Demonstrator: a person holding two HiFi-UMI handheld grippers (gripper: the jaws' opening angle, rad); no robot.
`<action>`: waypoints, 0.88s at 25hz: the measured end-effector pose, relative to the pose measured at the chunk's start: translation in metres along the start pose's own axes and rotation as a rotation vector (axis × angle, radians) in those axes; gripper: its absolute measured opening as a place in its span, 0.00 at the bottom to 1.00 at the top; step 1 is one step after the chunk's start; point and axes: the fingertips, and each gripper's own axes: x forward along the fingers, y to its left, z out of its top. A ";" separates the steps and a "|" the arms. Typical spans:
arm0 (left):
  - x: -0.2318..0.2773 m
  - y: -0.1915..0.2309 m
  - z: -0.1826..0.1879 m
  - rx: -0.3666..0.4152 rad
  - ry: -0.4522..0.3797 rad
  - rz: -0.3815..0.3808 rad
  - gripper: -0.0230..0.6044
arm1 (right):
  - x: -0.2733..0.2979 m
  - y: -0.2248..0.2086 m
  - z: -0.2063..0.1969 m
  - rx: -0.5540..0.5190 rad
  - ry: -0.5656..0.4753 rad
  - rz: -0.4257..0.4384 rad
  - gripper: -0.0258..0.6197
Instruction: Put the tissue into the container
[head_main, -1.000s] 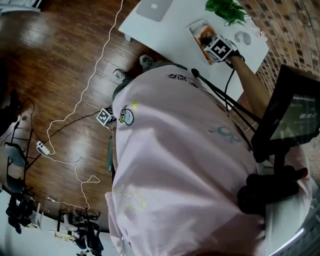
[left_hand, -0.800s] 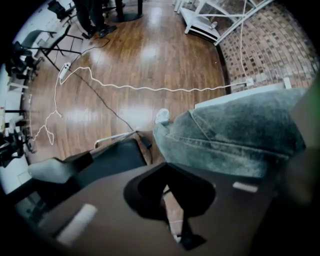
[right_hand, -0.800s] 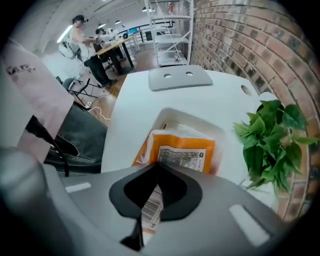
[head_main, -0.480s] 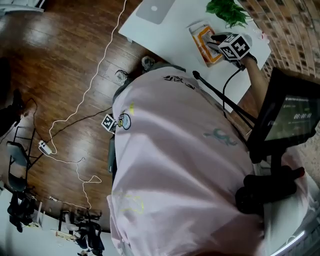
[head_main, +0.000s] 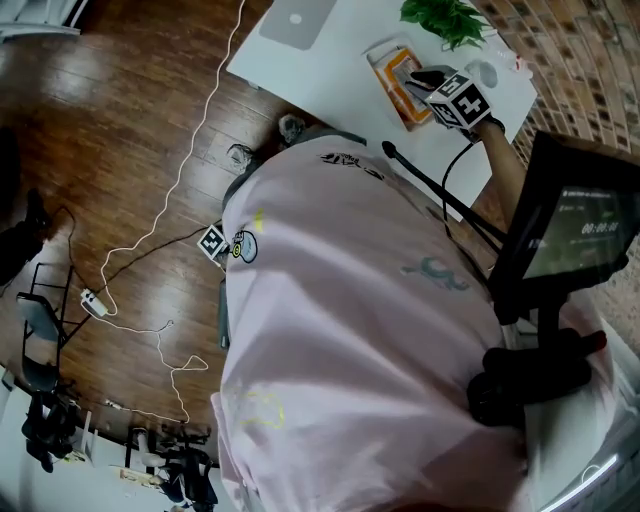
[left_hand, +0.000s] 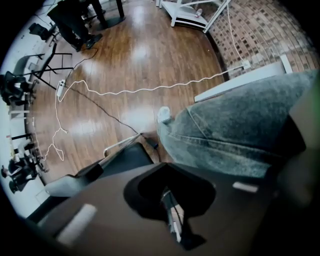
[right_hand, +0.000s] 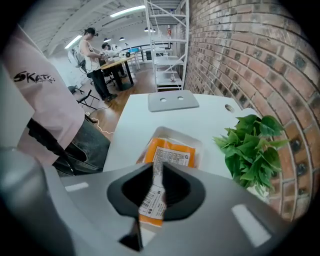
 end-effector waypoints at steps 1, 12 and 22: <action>0.001 -0.001 -0.002 -0.009 0.001 -0.007 0.04 | -0.001 -0.001 0.002 0.000 -0.013 -0.009 0.04; 0.009 -0.010 -0.009 -0.051 -0.018 -0.043 0.04 | 0.003 -0.017 -0.012 -0.008 0.035 -0.024 0.04; 0.002 -0.005 -0.005 -0.071 -0.007 -0.056 0.04 | 0.012 -0.001 0.010 0.002 0.012 0.019 0.04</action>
